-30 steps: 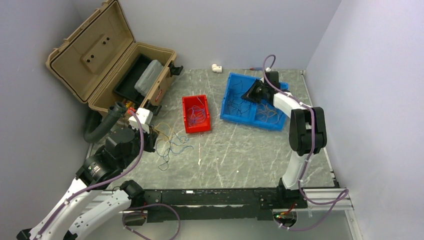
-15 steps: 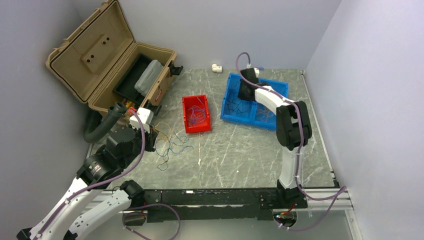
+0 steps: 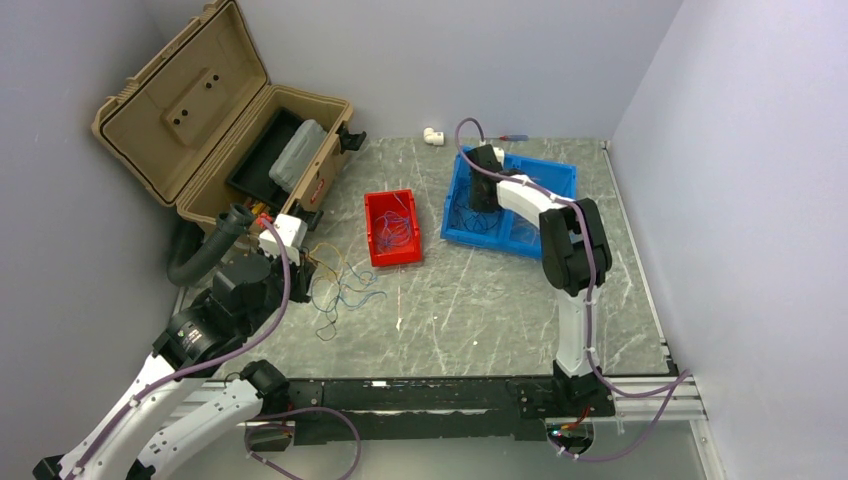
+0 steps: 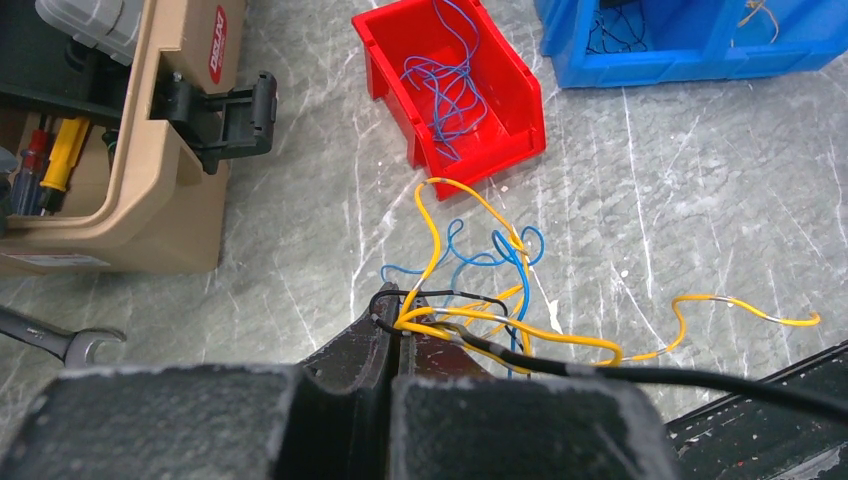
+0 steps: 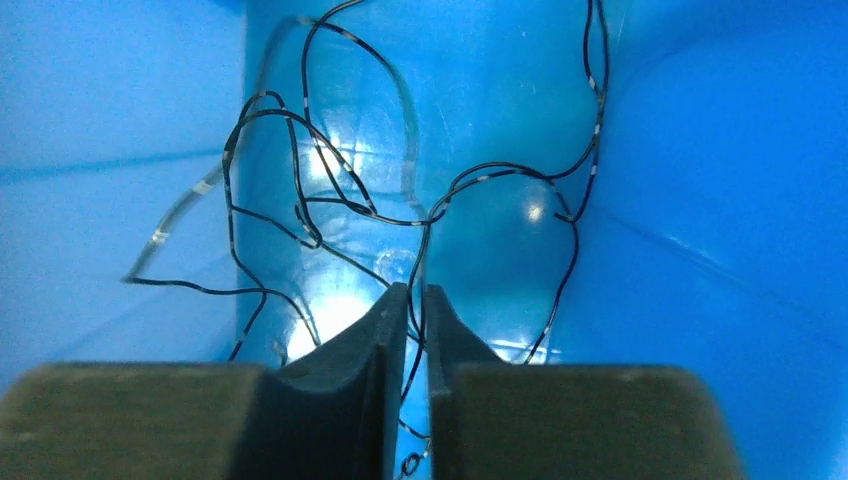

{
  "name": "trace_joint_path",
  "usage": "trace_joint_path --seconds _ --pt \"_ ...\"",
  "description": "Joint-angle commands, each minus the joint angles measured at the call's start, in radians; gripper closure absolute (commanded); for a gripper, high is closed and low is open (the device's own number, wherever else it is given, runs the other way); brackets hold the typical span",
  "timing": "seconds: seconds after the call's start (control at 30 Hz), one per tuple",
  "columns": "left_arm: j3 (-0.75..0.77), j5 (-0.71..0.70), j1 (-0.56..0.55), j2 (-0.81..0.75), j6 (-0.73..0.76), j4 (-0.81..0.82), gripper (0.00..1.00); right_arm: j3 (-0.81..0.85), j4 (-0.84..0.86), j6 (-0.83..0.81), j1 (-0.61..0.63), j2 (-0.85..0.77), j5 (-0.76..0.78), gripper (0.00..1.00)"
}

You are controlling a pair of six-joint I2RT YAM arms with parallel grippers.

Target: Untangle the cables

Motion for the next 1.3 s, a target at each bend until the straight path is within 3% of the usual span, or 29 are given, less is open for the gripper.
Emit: trace_joint_path --seconds 0.0,0.03,0.07,0.33,0.47,0.63,0.77,0.97,1.1,1.27 --pt "0.017 0.022 0.003 -0.008 -0.011 0.029 1.0 0.081 -0.043 -0.04 0.004 -0.129 0.013 0.77" --pt "0.018 0.022 0.002 -0.005 -0.01 0.027 1.0 0.088 -0.051 -0.045 0.004 -0.141 0.005 0.66" --pt "0.02 0.021 0.001 -0.002 -0.011 0.024 1.0 0.098 -0.065 -0.048 0.004 -0.152 -0.001 0.64" --pt "0.04 0.028 0.002 0.004 -0.014 0.006 1.0 0.086 -0.111 -0.053 0.003 -0.282 -0.018 0.52" --pt "0.05 0.041 0.001 0.006 -0.024 -0.006 1.0 0.049 -0.114 -0.059 0.003 -0.361 -0.029 0.41" --pt "0.068 0.078 0.002 0.016 -0.035 -0.021 1.0 -0.037 -0.111 -0.061 0.002 -0.469 -0.078 0.34" --pt "0.09 0.173 0.002 0.033 -0.029 -0.007 1.0 -0.244 0.009 -0.088 0.004 -0.645 -0.279 0.29" --pt "0.117 0.438 0.0 0.093 -0.051 0.071 1.0 -0.593 0.148 -0.148 0.011 -0.943 -0.562 0.22" --pt "0.122 0.531 0.0 0.124 -0.066 0.142 1.0 -0.818 0.327 -0.187 0.068 -1.162 -0.812 0.2" --pt "0.153 0.614 0.0 0.171 -0.084 0.176 1.0 -0.942 0.513 -0.179 0.207 -1.316 -0.871 0.19"
